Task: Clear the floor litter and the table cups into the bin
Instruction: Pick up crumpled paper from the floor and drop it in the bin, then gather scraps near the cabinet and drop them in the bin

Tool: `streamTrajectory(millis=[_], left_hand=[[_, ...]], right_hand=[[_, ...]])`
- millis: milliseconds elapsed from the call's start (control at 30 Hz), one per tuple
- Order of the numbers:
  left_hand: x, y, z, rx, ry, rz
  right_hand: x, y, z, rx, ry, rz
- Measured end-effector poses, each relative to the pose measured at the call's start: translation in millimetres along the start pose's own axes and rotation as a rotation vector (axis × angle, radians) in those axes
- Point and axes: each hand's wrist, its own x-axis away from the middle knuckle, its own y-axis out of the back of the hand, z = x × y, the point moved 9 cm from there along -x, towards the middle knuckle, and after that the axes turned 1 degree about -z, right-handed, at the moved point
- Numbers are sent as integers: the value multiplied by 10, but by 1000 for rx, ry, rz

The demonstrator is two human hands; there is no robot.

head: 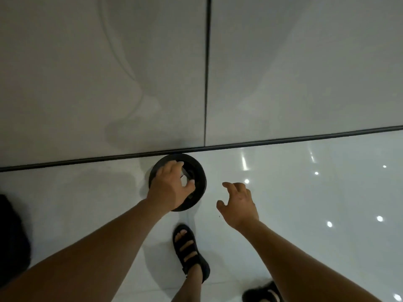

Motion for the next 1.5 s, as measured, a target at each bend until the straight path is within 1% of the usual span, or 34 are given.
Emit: streamTrajectory(millis=[167,333,533,700,833,933,1033,1133,1267,1400,1500], left_hand=[[80,-297,-1333,-162,-163,122],[554,-684,-2976,-322,-374,218],[1663,-1183,-4928,-492,-648,287],[2758,-1638,-6143,-529,-841,370],[3468,-1895,-6753,-536,-960,446],[3861,-2047,-7069,-595,-1049,493],[4280,-2197,-7394,-678,-1163,531],[4820,-2394,-7767,-730,-1316,562],[5727,-2678,-8203,-736,-1511,604],[6719,-3002,-8432,-713,-1654,643],[7373,-3317,-8510,-732,-1705,664]], right_hand=[[423,845,-1041,-86,-150,-128],[1237,1768,-2188,-123,-281,-273],[2661,2700,-3449,-272,-493,-419],[3871,3088,-4330,-367,-661,-503],[4814,3082,-4878,-468,-835,-540],[5461,3001,-5121,-548,-955,-576],[6094,2896,-5259,-615,-1089,-618],[6691,2759,-5347,-716,-1211,-712],[7461,2545,-5465,-787,-1355,-811],[8171,2226,-5646,-830,-1447,-864],[8650,1950,-5870,-869,-1474,-891]])
